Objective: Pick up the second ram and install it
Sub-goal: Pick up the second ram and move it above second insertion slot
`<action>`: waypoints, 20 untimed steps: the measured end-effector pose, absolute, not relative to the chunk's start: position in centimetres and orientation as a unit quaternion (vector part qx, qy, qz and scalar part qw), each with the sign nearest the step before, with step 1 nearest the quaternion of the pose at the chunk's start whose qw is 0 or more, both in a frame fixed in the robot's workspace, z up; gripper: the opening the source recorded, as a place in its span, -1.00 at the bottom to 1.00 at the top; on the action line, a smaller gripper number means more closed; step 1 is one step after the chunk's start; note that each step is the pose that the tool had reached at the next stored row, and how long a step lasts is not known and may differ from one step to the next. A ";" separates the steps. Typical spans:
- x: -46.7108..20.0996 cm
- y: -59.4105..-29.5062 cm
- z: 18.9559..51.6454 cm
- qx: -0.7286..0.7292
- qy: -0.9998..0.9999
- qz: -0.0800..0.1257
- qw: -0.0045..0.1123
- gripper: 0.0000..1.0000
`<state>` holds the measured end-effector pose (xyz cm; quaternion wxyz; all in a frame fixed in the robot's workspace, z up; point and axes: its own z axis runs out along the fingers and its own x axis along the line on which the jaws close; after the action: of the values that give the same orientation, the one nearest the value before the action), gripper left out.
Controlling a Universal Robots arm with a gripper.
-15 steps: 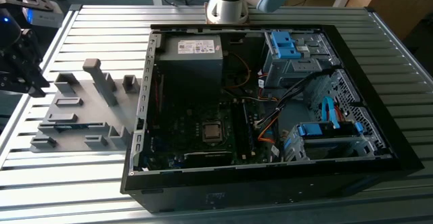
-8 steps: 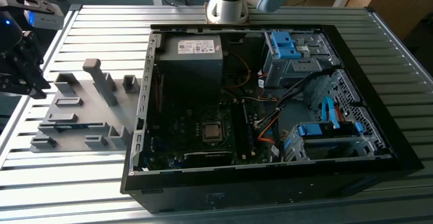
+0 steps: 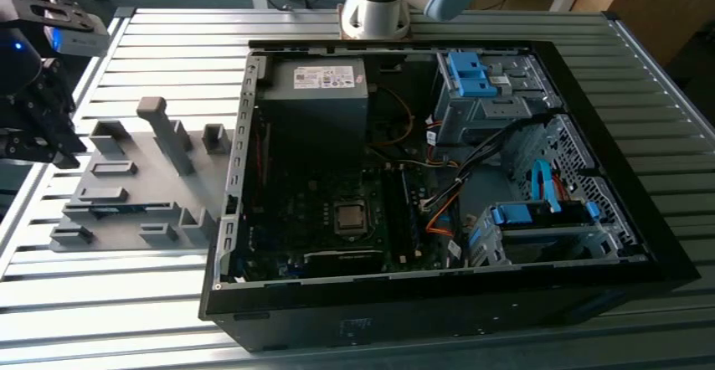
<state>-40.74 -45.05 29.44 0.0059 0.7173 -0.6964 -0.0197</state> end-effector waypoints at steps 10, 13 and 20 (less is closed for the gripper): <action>-40.7 -45.1 29.3 0.717 -0.696 -0.019 0.006 -0.38; -40.7 -45.2 29.1 0.717 -0.696 -0.019 0.007 -0.38; -40.7 -45.5 27.8 0.717 -0.696 -0.019 0.007 -0.38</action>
<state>-40.71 -45.51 27.80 0.0069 0.7174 -0.6964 -0.0186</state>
